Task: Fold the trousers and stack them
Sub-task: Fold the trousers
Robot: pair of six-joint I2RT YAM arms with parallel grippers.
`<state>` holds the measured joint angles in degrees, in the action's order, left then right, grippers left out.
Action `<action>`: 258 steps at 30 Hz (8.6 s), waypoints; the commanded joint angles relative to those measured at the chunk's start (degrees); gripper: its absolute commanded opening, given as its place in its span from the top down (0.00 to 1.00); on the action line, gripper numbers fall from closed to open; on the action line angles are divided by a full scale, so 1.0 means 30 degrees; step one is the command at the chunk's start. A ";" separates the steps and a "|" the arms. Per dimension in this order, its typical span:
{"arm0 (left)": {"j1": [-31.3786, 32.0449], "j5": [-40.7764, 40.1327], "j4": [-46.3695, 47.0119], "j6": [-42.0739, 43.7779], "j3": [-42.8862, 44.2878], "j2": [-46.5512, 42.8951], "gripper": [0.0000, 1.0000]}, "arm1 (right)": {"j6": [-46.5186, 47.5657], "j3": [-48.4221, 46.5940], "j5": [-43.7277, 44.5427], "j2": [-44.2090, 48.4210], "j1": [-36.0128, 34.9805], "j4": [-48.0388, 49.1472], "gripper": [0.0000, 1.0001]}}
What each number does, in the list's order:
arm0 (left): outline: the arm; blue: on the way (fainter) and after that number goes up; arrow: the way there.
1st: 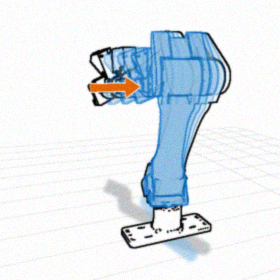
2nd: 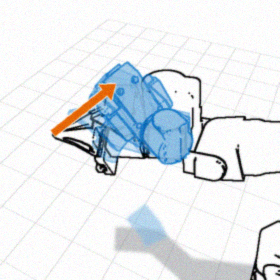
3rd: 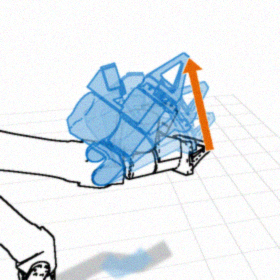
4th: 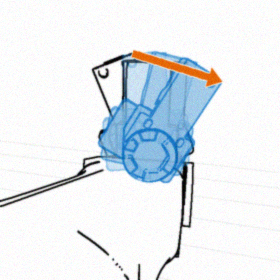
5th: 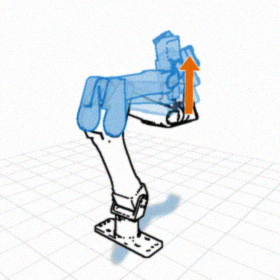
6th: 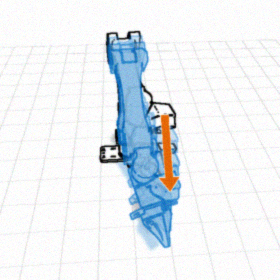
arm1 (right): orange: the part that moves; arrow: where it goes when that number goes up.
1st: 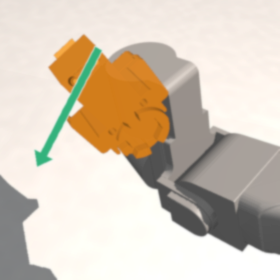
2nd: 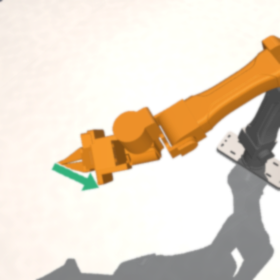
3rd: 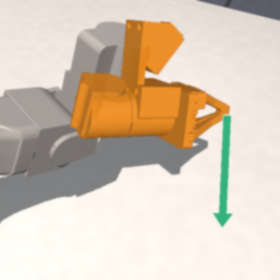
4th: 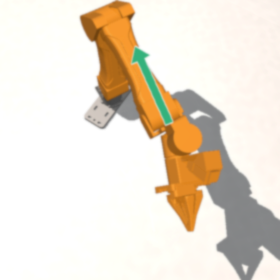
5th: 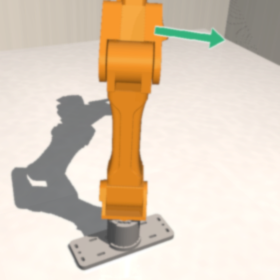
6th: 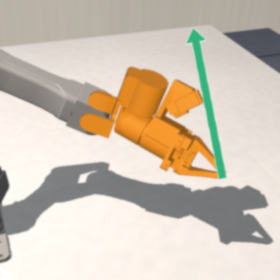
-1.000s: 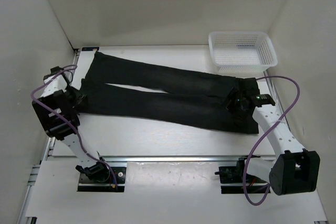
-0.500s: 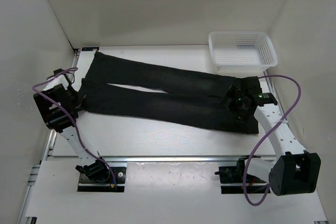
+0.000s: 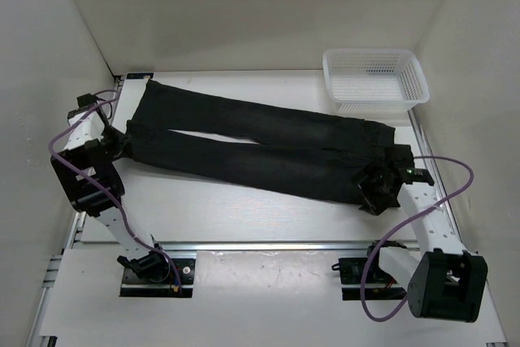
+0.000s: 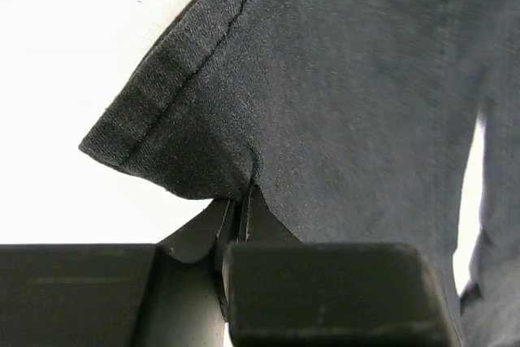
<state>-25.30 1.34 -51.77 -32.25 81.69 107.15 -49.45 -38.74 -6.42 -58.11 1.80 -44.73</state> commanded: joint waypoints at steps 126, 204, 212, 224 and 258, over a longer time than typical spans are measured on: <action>0.6324 0.0671 -0.0674 0.3626 2.2464 0.8996 0.00 | 0.2507 -1.1670 1.0488 -0.9994 0.1215 -0.0324 0.25; 0.1197 -0.1825 -0.0408 0.1199 -0.0249 -0.3286 0.00 | 0.3652 -0.3079 0.3221 -0.2693 0.3530 -0.0964 0.15; 0.0113 -0.1246 -0.0382 0.0674 -0.1064 -0.3464 0.88 | 0.4033 -0.4926 0.2463 -0.1111 0.3530 -0.2256 0.15; 0.0113 -0.2147 0.0438 0.0291 -0.1037 -0.0596 0.00 | 0.4034 -0.6832 0.2080 -0.1285 0.3530 -0.2990 0.15; 0.1547 -0.4582 -0.1172 0.1490 0.4412 -0.3811 0.89 | 0.3652 -0.6041 0.1904 -0.0377 0.3530 -0.3166 0.15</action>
<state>-22.50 -10.50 -54.63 -30.37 93.71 100.16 -38.57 -57.30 -0.25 -60.25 12.25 -53.87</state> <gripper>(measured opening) 0.282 0.846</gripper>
